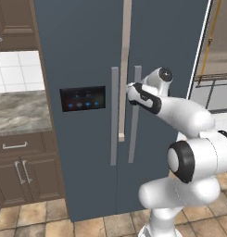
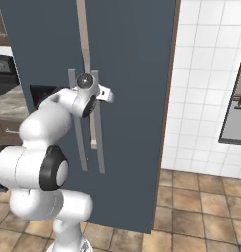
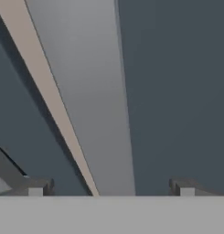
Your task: Retrieve the sausage and cheese from the fridge and place them on the cutting board on the counter.
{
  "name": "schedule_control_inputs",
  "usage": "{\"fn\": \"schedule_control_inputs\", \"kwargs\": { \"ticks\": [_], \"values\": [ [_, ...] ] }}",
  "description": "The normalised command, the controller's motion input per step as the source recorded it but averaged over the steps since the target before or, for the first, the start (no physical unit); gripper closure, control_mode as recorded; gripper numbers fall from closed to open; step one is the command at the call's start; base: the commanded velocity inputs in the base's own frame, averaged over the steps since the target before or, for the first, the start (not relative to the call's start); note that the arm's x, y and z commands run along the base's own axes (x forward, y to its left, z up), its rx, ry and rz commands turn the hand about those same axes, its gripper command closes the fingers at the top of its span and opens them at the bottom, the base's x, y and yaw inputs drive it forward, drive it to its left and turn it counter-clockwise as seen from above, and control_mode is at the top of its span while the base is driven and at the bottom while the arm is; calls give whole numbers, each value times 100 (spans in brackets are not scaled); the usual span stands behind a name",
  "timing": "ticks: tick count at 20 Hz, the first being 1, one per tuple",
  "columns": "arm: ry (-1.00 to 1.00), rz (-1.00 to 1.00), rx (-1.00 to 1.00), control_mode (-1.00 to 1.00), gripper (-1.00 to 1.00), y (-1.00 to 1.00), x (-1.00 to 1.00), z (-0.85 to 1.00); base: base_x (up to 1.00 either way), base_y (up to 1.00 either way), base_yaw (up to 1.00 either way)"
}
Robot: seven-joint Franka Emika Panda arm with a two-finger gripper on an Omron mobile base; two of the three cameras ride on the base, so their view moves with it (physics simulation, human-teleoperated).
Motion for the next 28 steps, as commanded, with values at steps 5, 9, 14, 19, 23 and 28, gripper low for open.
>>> {"fn": "schedule_control_inputs", "kwargs": {
  "ticks": [5,9,14,19,23,28],
  "values": [
    [-10,0,0,-100,-100,0,49,-1,0,0,0],
    [-19,0,0,-100,-100,0,42,-9,0,0,0],
    [-8,0,0,-100,-100,0,45,0,0,0,0],
    [7,0,0,-100,100,0,51,0,0,0,0],
    [1,0,0,-100,100,0,4,0,0,0,0],
    [0,0,0,-100,100,0,0,0,0,0,0]
  ]
}}
